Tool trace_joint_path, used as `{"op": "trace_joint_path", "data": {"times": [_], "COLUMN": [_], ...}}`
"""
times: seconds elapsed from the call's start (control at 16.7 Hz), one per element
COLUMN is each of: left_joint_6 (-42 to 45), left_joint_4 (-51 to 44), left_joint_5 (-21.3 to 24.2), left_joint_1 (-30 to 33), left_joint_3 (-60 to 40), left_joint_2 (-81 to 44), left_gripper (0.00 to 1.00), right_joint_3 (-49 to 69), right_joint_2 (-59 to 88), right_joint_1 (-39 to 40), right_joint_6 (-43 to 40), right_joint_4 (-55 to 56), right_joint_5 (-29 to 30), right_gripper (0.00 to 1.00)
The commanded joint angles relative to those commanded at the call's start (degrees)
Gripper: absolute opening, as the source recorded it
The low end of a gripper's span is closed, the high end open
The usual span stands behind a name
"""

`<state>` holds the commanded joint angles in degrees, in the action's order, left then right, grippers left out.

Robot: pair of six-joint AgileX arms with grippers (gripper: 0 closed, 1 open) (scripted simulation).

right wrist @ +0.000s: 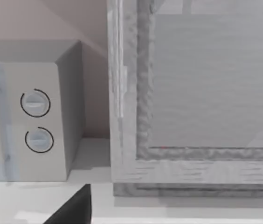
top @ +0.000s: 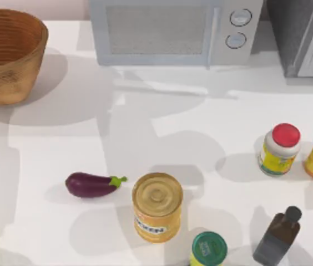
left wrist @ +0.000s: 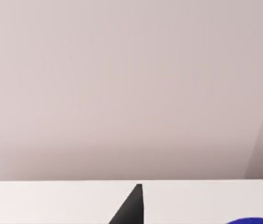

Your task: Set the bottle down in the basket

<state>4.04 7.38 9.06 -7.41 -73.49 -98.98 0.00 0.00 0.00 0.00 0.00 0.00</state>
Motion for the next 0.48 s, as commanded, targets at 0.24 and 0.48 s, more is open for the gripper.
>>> {"op": "trace_joint_path", "data": {"times": [0.24,0.48], "left_joint_6": [0.0,0.0], "left_joint_4": [0.0,0.0], "left_joint_5": [0.0,0.0], "left_joint_1": [0.0,0.0], "left_joint_3": [0.0,0.0], "left_joint_2": [0.0,0.0], "left_gripper": [1.0,1.0], "right_joint_3": [0.0,0.0], "right_joint_2": [0.0,0.0], "right_joint_1": [0.0,0.0], "right_joint_6": [0.0,0.0], "right_joint_4": [0.0,0.0], "right_joint_5": [0.0,0.0], "right_gripper": [1.0,1.0]}}
